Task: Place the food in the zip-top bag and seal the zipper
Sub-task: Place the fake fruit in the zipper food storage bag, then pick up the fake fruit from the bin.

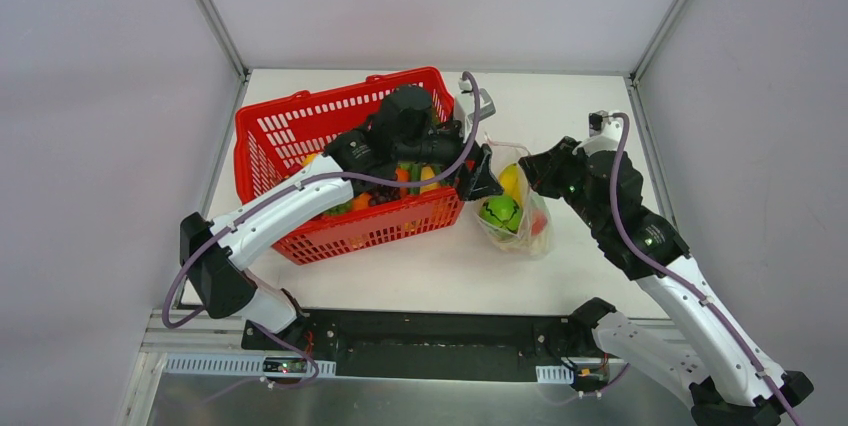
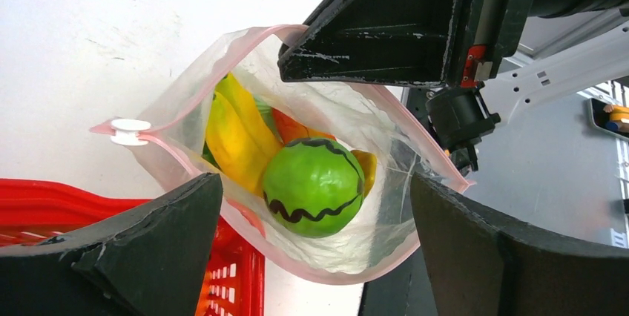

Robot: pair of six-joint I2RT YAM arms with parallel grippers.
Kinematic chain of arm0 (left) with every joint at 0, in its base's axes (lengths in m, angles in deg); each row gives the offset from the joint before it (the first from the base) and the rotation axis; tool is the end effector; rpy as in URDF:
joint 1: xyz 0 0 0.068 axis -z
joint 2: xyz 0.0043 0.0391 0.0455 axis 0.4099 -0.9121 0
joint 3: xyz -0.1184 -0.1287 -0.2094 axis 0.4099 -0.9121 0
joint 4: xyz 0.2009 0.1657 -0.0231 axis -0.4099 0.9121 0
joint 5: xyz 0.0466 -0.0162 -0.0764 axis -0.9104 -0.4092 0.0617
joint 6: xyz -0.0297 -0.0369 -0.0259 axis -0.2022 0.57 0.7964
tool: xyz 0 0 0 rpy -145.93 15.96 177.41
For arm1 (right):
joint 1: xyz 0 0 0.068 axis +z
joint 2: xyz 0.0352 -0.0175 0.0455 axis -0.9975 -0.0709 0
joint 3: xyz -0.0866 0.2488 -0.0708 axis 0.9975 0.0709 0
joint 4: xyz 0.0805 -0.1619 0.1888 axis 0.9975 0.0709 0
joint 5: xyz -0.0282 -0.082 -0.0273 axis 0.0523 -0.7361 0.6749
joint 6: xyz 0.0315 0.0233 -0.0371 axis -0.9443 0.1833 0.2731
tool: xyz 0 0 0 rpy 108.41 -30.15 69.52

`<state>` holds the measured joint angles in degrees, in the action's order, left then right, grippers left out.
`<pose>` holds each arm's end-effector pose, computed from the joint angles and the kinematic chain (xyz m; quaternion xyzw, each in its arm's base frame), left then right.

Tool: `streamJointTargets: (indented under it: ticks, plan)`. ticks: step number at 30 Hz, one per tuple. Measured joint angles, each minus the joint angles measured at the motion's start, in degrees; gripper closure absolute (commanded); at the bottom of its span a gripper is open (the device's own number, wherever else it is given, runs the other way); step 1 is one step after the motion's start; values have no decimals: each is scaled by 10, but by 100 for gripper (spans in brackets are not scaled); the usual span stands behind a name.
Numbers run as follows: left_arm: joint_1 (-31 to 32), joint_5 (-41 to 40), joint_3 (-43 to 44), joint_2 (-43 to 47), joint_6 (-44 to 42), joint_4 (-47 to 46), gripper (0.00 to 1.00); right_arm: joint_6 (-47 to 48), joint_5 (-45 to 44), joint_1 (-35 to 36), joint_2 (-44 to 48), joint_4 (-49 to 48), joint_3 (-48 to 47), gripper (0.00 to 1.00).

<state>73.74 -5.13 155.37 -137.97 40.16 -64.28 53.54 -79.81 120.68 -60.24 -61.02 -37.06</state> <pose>0.2113 -0.2769 0.4083 0.4309 0.6337 -0.4761 0.4314 0.1418 0.0896 0.3884 -0.0168 0.7631 0.2398 0.5999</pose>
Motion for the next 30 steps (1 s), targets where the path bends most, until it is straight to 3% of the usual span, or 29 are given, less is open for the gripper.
streamJointTargets:
  ticks: [12,24,30]
  plan:
    - [0,-46,5,2,-10,30,3,0,0,0,-1,0,0,89]
    - [-1,-204,-99,138,-27,5,1,-11,4,0,-10,0,0,89]
    - [-13,-260,-110,162,-29,-6,1,-14,7,0,-13,0,0,89]
